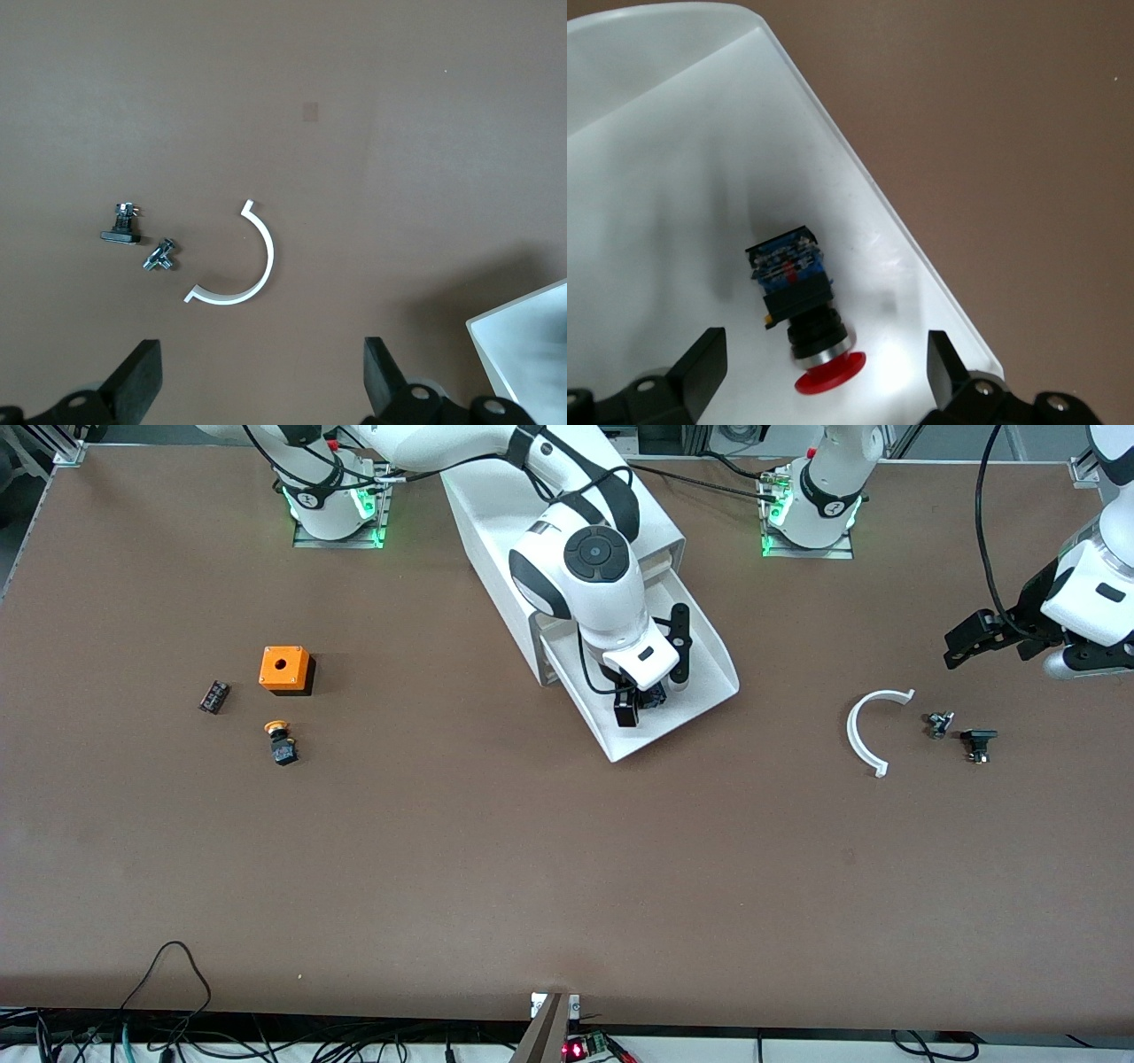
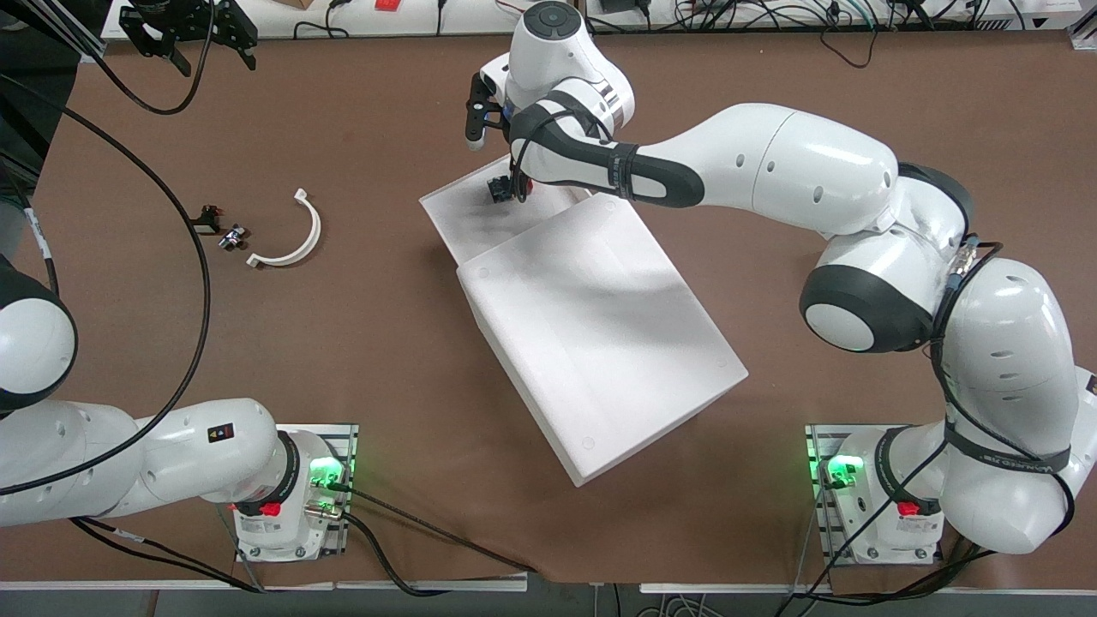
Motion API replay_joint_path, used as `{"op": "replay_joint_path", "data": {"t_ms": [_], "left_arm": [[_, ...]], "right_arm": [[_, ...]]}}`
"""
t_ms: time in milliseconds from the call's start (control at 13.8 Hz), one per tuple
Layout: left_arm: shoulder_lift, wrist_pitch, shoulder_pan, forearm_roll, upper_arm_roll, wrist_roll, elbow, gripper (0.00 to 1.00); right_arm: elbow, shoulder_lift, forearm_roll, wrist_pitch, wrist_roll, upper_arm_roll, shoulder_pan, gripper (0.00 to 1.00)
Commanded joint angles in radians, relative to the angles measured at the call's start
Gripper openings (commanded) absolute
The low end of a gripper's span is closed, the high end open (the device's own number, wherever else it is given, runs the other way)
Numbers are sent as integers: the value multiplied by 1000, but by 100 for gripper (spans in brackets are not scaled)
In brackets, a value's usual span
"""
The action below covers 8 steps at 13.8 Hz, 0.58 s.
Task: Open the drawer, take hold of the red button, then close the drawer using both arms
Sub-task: 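Lower the right gripper into the drawer over the red button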
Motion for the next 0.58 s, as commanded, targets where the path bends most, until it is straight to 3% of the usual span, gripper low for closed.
{"op": "replay_joint_path", "data": {"t_ms": [0, 506], "left_arm": [[17, -15, -6, 15, 2, 3, 33, 100], [16, -15, -6, 14, -8, 5, 33, 100]], "right_arm": [[39, 30, 6, 8, -19, -27, 19, 100], [33, 52, 2, -7, -42, -35, 49, 99]]}}
